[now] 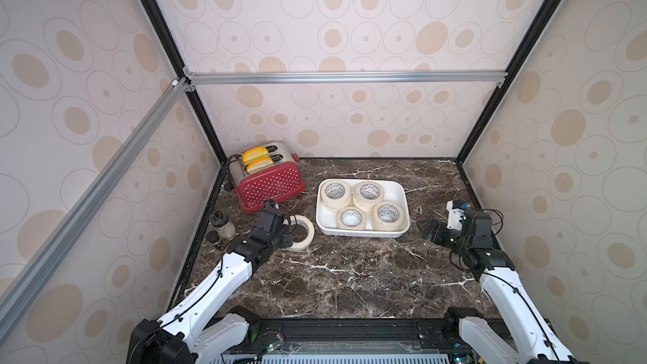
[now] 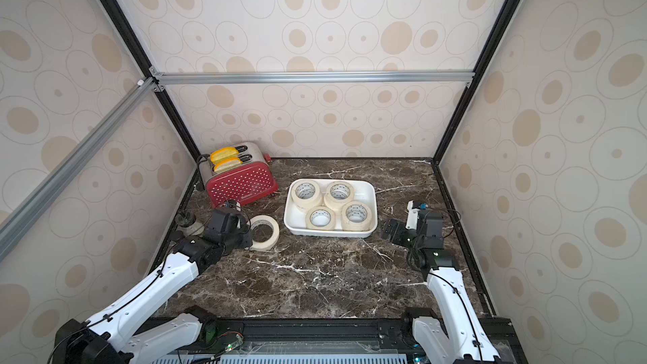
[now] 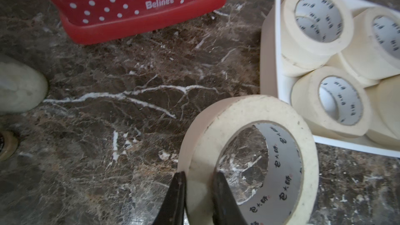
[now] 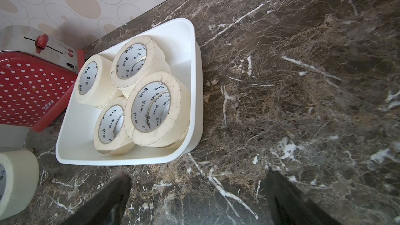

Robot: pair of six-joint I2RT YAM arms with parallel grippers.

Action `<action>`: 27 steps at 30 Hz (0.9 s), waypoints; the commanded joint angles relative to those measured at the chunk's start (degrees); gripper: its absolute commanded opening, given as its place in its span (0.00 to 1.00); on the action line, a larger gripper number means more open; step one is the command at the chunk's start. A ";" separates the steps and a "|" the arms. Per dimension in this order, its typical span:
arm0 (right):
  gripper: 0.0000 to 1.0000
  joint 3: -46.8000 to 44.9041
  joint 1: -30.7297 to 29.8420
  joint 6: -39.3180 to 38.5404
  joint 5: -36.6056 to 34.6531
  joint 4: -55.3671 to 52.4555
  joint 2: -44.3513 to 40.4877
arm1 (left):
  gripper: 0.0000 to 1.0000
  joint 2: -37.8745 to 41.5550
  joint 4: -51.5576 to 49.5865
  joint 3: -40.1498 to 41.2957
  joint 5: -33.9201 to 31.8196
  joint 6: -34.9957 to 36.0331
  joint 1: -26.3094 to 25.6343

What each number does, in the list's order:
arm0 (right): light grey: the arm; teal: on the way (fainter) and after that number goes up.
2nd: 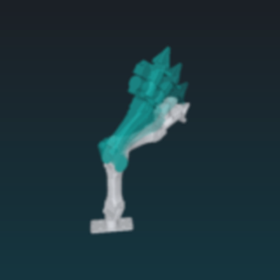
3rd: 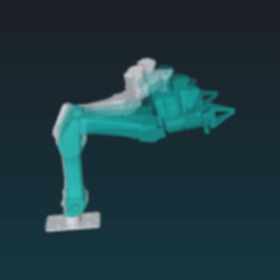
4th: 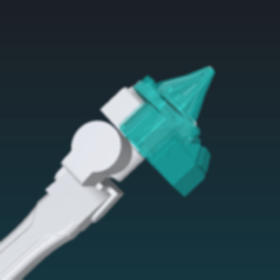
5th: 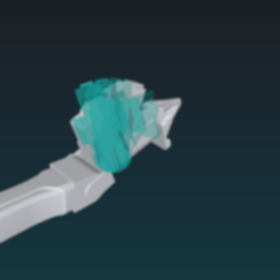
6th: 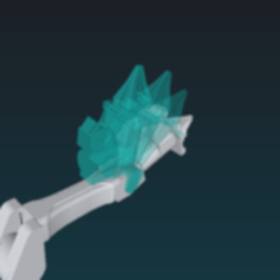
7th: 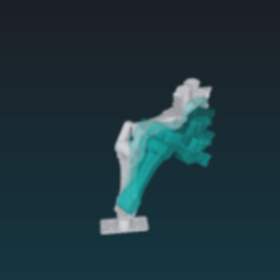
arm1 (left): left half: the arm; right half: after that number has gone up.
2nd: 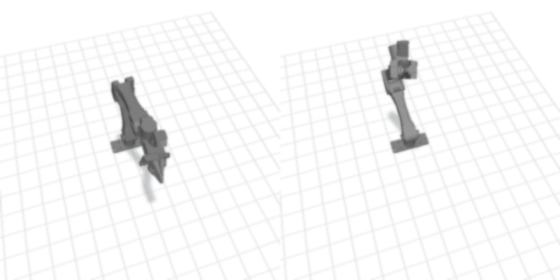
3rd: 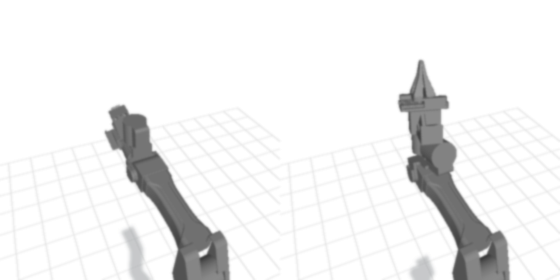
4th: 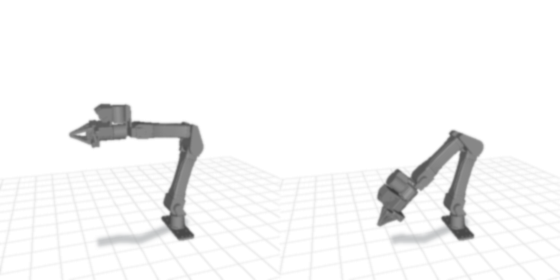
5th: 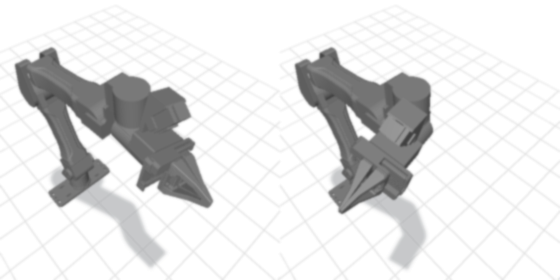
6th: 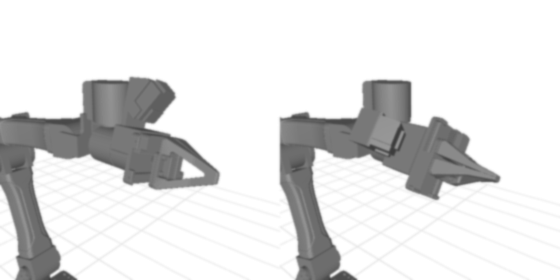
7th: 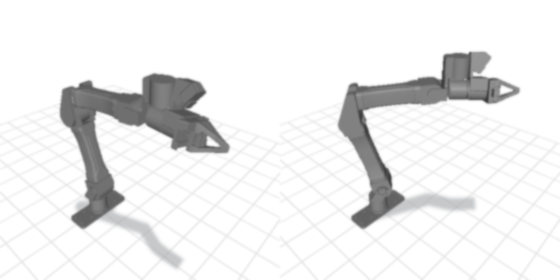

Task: Take out the art tape in the storage box
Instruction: Place the art tape at the center of the board.

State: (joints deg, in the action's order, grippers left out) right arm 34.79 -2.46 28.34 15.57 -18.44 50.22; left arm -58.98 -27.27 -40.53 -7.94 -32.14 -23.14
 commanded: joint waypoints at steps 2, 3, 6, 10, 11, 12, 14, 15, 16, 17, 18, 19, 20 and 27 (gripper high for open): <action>1.00 1.78 -0.14 -0.30 0.15 0.59 0.66 | 0.00 0.07 0.43 1.67 -4.06 -1.29 1.01; 1.00 1.84 -0.14 -0.31 0.33 0.59 0.68 | 0.00 -0.55 1.14 2.22 -3.69 -1.56 1.17; 1.00 1.90 -0.11 -0.30 0.42 0.51 0.89 | 0.00 -2.90 3.39 3.11 -2.66 -2.48 1.58; 1.00 1.90 -0.09 -0.16 0.82 0.48 0.95 | 0.00 -6.03 6.11 3.66 -2.18 -3.00 1.61; 1.00 2.02 -0.11 -0.07 0.99 0.34 0.98 | 0.00 -6.68 6.57 3.66 -2.44 -3.01 1.70; 1.00 2.05 -0.10 -0.19 1.04 0.25 0.87 | 0.00 -7.15 6.99 3.73 -2.71 -3.00 1.70; 1.00 1.93 -0.13 -0.12 1.04 0.16 0.69 | 0.04 -8.04 8.27 4.06 -3.03 -3.18 1.80; 1.00 1.88 -0.16 -0.15 1.04 0.16 0.68 | 0.06 -8.43 8.93 4.29 -2.96 -3.29 1.81; 1.00 1.80 -0.11 -0.12 0.90 0.16 0.72 | 0.08 -8.92 9.43 4.37 -3.04 -3.47 1.86; 1.00 1.77 -0.10 -0.13 0.81 0.16 0.70 | 0.08 -9.44 9.96 4.39 -2.88 -3.65 1.94; 1.00 1.73 -0.09 -0.13 0.80 0.24 0.68 | 0.09 -10.08 10.45 4.54 -2.57 -3.80 1.90; 1.00 1.69 -0.10 -0.09 0.88 0.29 0.67 | 0.10 -10.63 10.86 4.51 -2.43 -3.98 1.90; 1.00 1.69 -0.16 -0.11 0.94 0.31 0.73 | 0.13 -11.20 11.08 4.58 -2.45 -3.98 1.95; 1.00 2.28 -0.17 -0.41 0.95 -0.10 0.52 | 0.43 -11.44 11.05 4.02 -2.76 -4.60 1.95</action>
State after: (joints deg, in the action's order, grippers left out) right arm 35.11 -2.46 28.34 16.23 -18.26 51.16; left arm -70.98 -17.39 -35.66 -10.15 -35.88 -21.52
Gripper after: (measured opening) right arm 0.995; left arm 0.415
